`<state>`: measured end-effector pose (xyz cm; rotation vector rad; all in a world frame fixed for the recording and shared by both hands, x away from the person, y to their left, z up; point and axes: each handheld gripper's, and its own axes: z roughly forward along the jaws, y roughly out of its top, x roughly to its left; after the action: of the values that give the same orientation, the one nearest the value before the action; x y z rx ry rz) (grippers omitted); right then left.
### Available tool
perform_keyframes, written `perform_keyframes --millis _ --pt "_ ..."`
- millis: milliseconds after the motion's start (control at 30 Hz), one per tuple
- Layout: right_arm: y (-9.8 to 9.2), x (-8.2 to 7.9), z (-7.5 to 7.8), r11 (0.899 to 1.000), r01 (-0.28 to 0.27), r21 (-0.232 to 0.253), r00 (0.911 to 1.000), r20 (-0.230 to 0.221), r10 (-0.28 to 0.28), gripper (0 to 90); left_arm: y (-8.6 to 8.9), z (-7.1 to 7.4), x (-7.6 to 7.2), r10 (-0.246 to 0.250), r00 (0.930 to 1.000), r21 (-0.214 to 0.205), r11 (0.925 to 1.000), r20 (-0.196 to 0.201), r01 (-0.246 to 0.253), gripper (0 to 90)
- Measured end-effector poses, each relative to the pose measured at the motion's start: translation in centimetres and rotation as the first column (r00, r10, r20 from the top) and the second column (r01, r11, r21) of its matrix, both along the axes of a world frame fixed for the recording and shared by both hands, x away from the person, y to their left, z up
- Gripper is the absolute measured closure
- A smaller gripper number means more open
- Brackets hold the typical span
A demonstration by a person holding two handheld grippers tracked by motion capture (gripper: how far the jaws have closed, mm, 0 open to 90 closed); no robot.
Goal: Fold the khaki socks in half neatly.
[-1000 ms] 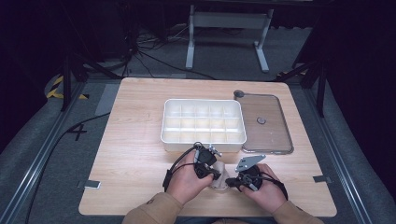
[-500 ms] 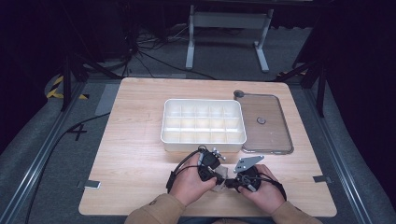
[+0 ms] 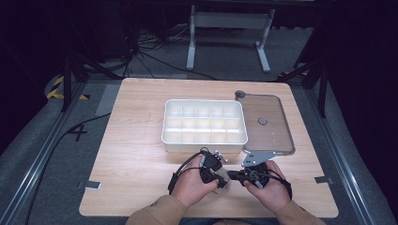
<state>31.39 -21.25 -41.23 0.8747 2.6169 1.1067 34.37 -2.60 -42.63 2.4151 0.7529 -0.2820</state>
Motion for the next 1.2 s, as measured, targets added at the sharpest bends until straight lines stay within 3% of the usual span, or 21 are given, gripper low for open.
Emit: perform_keyframes --millis 133,267,400,533,600,833,1033,1067,1200 --pt "0.7 0.3 -0.4 0.999 0.002 0.033 0.9998 0.021 -0.003 89.6 -0.1 -0.1 -0.1 -0.001 1.0 -0.01 0.9999 0.003 0.001 75.5" --pt "0.7 0.9 -1.4 1.0 0.023 0.01 0.9997 -0.001 -0.023 89.6 0.1 0.2 -0.3 -0.028 0.9993 -0.019 0.9994 0.024 0.028 73.8" --pt "0.5 1.1 -1.8 1.0 0.028 -0.006 0.9995 -0.013 -0.028 89.6 0.9 1.1 -0.4 -0.007 0.9992 -0.032 0.9995 0.041 0.008 79.9" --pt "0.4 1.1 -1.9 1.0 0.028 -0.008 0.9994 -0.021 -0.028 89.4 1.1 0.9 -0.3 -0.012 0.9998 -0.007 0.9999 0.018 0.012 86.0" --pt "0.4 1.0 -2.0 1.0 0.028 -0.01 0.9992 -0.028 -0.028 89.2 0.7 0.0 -0.4 -0.016 0.9999 0.035 0.9993 0.003 0.016 86.9" --pt "0.3 1.0 -2.3 0.999 0.029 -0.032 0.9983 -0.049 -0.03 89.2 0.3 -0.7 -0.6 -0.012 0.9999 0.034 0.9993 0.007 0.012 89.4" --pt "0.2 0.8 -2.3 0.999 0.03 -0.041 0.9979 -0.055 -0.032 88.9 0.0 -0.6 -0.8 -0.015 0.9995 0.073 0.9972 0.027 0.013 89.8" --pt "0.2 0.7 -2.3 0.999 0.03 -0.044 0.9981 -0.052 -0.032 88.8 0.0 -0.8 -0.8 -0.006 0.9996 0.05 0.9987 0.027 0.004 89.9" --pt "0.3 0.7 -2.3 0.999 0.03 -0.045 0.9978 -0.057 -0.032 88.3 0.2 -0.8 -0.7 -0.004 0.9999 0.044 0.999 0.013 0.003 89.9"
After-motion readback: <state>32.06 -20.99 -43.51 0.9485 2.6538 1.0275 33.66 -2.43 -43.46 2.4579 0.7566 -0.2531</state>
